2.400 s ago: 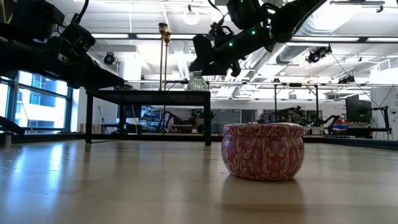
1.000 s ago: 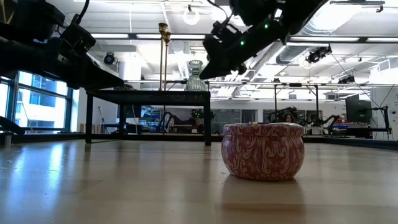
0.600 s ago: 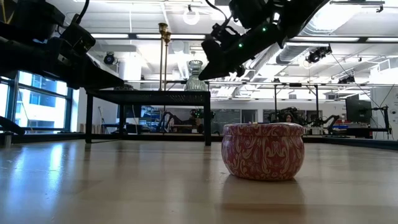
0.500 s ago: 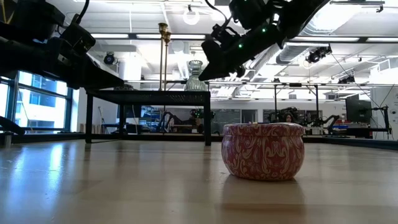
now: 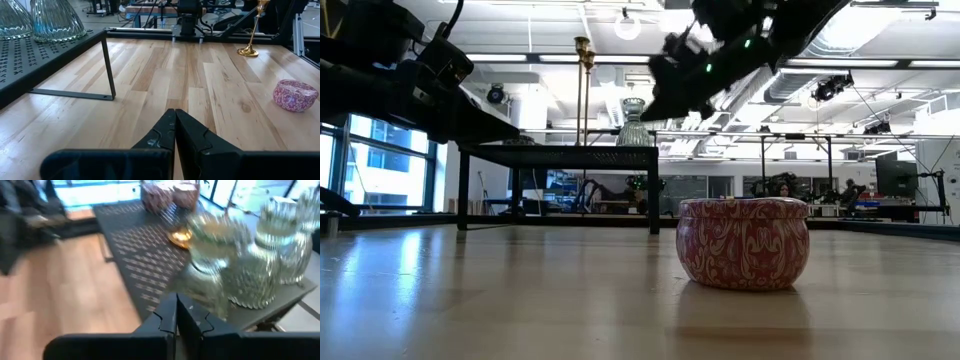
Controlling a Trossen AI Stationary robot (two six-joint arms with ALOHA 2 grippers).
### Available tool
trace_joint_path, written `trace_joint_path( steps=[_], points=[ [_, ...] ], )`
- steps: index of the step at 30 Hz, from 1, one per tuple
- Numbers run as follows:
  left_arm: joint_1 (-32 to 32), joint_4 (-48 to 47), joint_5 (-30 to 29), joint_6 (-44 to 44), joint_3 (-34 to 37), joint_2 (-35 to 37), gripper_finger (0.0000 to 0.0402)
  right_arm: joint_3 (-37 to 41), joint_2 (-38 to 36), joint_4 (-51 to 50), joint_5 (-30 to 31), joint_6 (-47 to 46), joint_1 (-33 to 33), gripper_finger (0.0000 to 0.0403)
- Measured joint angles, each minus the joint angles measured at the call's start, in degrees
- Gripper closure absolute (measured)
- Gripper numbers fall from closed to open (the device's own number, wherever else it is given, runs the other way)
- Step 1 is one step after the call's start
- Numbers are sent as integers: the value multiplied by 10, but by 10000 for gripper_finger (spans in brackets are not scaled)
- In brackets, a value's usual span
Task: Pick & Place candle stick holders
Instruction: Put the gold candle holder on the shelf aligned with the other gold candle holders
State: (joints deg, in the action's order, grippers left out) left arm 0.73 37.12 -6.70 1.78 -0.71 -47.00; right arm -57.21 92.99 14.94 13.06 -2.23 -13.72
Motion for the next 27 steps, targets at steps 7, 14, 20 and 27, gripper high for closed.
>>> trace_joint_path(
  steps=[7,14,20,27],
  points=[
    [0,-1,0,0,0,0,399,-2,-92,-159,56,-73,102,402],
    [0,1,1,0,0,0,399,-2,-140,-374,144,-289,315,403],
    [0,3,3,3,0,0,399,-30,-132,-524,153,-524,480,403],
    [0,0,6,4,0,0,399,-60,-99,-554,97,-800,636,403]
  ],
)
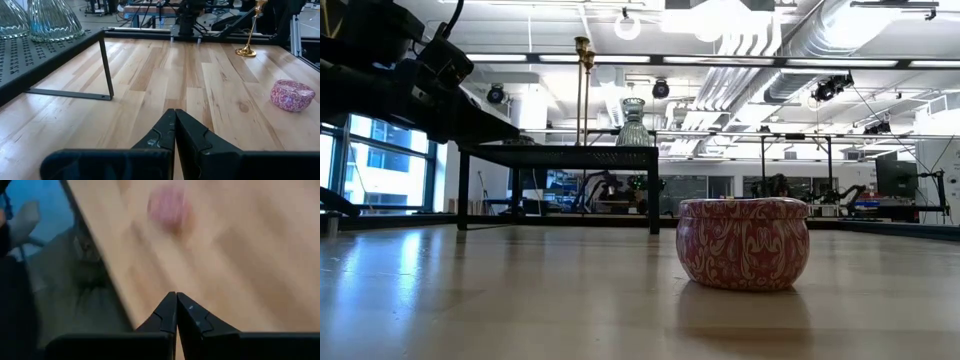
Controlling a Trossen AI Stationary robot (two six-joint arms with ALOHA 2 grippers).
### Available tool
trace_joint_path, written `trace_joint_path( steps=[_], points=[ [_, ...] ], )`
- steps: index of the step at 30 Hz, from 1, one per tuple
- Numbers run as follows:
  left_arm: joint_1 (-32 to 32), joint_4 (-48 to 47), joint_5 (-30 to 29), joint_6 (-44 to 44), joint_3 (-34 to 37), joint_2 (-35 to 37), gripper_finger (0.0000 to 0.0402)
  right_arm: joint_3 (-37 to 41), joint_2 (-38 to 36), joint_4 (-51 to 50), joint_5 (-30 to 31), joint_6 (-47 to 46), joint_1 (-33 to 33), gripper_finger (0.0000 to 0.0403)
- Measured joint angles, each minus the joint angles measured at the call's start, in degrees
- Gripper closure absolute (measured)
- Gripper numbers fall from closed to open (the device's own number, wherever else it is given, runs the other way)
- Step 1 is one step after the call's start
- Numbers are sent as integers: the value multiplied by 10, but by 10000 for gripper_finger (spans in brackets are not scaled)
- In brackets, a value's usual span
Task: Pick & Place candle stick holders
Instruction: Put the gold candle holder on the shelf aligned with the other gold candle holders
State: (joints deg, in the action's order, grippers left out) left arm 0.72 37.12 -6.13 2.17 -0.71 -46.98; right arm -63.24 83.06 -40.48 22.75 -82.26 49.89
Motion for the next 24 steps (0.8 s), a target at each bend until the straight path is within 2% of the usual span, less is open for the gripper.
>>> trace_joint_path(
  steps=[6,10,16,24],
  points=[
    [0,0,9,1,0,0,399,-17,56,-13,-48,-219,88,403],
    [0,0,11,2,0,0,399,-31,75,-55,-78,-315,122,403],
    [0,0,10,2,0,0,399,-55,76,-147,-81,-335,133,403],
    [0,0,10,2,0,0,399,-58,76,-156,-82,-313,120,402]
  ],
)
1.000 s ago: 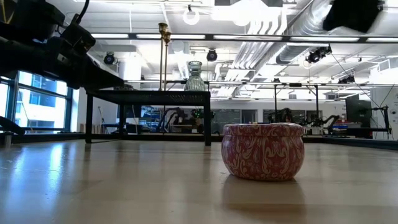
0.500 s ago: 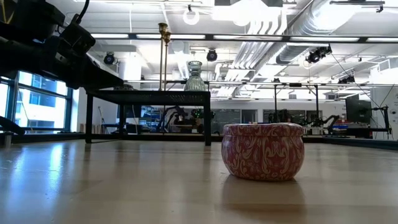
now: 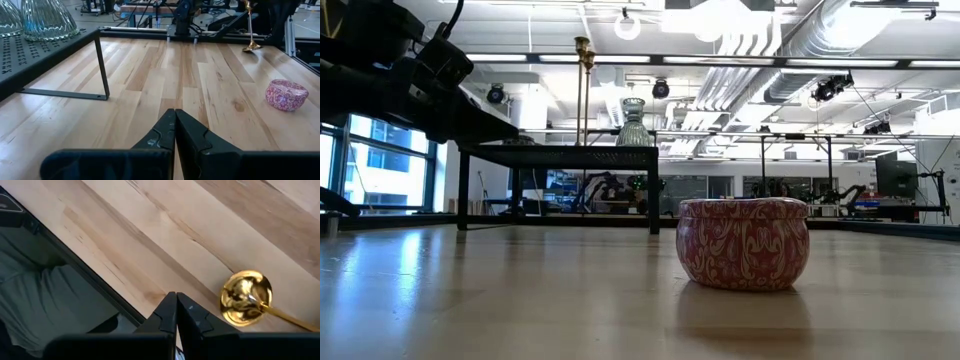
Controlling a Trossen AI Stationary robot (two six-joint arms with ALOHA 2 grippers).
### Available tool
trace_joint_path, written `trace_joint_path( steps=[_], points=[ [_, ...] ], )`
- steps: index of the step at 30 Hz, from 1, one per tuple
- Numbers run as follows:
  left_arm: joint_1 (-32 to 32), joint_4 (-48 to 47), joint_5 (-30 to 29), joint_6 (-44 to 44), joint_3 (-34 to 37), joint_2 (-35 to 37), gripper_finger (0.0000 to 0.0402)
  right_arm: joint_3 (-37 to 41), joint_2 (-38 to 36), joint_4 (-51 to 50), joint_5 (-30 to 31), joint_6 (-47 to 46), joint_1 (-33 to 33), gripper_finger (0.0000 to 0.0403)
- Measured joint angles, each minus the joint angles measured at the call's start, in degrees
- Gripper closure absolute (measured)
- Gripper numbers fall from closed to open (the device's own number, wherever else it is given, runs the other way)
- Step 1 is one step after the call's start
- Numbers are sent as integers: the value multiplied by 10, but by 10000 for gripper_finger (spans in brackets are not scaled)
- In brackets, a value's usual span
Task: Pick & Place candle stick holders
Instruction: Put the gold candle holder on the shelf aligned with the other gold candle holders
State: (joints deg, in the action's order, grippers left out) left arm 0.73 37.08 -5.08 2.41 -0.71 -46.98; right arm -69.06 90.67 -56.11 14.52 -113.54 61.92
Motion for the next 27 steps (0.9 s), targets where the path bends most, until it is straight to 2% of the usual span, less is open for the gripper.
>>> trace_joint_path(
  steps=[17,27],
  points=[
    [0,0,0,4,0,0,399,0,-12,86,-66,8,-12,402],
    [0,-1,0,7,0,0,399,0,-38,143,-51,41,-12,403]
  ],
)
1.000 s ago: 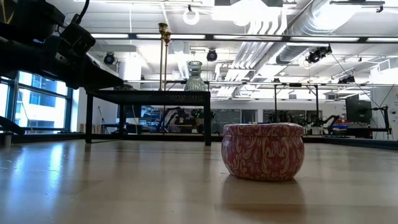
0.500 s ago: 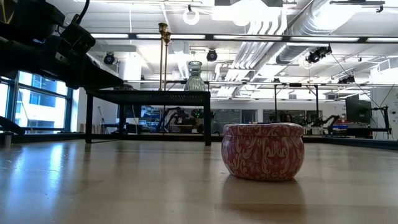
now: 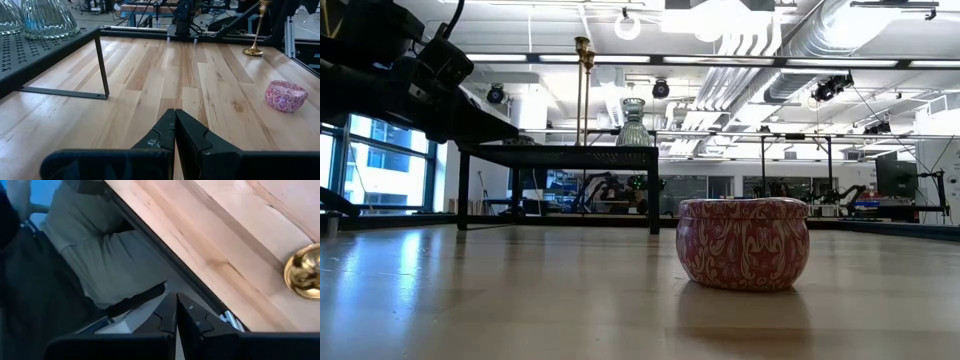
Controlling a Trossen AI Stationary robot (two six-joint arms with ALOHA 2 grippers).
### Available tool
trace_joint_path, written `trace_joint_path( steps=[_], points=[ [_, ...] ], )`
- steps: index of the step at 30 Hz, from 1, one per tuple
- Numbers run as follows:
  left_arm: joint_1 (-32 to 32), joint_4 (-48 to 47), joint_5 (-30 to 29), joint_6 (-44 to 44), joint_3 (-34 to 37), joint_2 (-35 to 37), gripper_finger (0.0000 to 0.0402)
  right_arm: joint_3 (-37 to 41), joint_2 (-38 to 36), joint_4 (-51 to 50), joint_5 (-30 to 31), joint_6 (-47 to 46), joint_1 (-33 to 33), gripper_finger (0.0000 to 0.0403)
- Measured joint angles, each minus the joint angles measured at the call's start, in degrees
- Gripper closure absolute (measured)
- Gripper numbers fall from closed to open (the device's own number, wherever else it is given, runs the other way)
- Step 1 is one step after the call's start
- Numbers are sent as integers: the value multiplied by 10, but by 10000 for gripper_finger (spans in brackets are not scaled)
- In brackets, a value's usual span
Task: Pick & Place candle stick holders
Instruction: Put the gold candle holder on the shelf aligned with the other gold candle holders
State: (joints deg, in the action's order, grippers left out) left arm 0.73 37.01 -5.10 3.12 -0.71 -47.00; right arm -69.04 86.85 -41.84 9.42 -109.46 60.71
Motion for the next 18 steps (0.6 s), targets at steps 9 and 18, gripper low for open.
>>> trace_joint_path(
  steps=[9,18],
  points=[
    [0,0,0,2,0,0,399,0,-34,24,-64,-75,0,403],
    [0,-13,0,2,0,0,399,0,-19,-47,-172,-201,14,402]
  ],
)
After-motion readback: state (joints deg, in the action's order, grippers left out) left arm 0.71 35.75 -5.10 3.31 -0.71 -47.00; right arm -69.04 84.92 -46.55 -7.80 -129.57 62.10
